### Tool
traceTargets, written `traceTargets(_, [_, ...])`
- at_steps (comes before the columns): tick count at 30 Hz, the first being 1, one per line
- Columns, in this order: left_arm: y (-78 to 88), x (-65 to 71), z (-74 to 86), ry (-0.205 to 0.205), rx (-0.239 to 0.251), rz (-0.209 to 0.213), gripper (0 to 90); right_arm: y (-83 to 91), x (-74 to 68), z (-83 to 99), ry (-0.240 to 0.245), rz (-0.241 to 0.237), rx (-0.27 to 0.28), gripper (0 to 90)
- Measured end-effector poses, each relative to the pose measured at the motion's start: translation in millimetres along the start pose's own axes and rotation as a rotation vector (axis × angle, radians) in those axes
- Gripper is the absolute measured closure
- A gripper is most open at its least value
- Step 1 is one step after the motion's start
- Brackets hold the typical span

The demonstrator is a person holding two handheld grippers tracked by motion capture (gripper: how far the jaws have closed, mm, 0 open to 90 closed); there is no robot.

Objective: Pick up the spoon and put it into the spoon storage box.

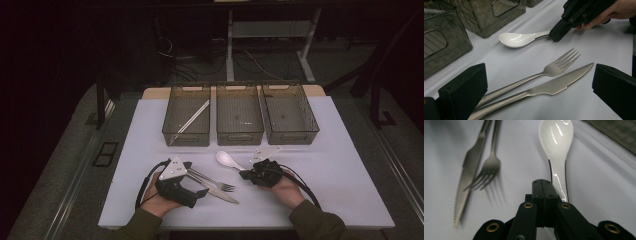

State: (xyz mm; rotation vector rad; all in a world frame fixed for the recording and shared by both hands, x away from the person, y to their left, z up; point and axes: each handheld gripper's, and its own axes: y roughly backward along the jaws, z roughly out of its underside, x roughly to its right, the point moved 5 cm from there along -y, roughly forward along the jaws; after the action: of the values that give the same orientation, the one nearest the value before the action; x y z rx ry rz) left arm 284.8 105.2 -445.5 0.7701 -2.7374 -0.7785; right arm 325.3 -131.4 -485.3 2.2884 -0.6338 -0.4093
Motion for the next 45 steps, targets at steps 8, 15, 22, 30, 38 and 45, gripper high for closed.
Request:
traceTargets(8, [-0.3,0.2,0.1,-0.001,-0.002,0.001,0.0,3.7,18.3,2.0,-0.033,0.043,0.005,89.7])
traceTargets(15, [-0.3,0.2,0.2,0.001,-0.001,0.001,0.0,5.3,33.2,2.2,-0.066,0.072,0.017,89.7])
traceTargets(22, [-0.1,0.0,0.4,0.0,-0.004,0.004,0.0,4.4,42.8,1.3,-0.086,0.082,0.032,89.7])
traceTargets(30, [-0.1,0.6,0.0,0.002,0.0,0.006,0.0,7.6,44.7,0.6,-0.106,0.069,0.046,89.5])
traceTargets(38, [-0.4,-0.5,0.0,0.001,-0.003,0.006,0.0,17.0,42.3,-1.6,-0.152,0.018,0.085,71.4])
traceTargets(45, [-0.6,-0.3,-0.3,0.001,-0.004,0.003,0.0,18.0,39.7,-8.0,-0.148,-0.002,0.136,51.7])
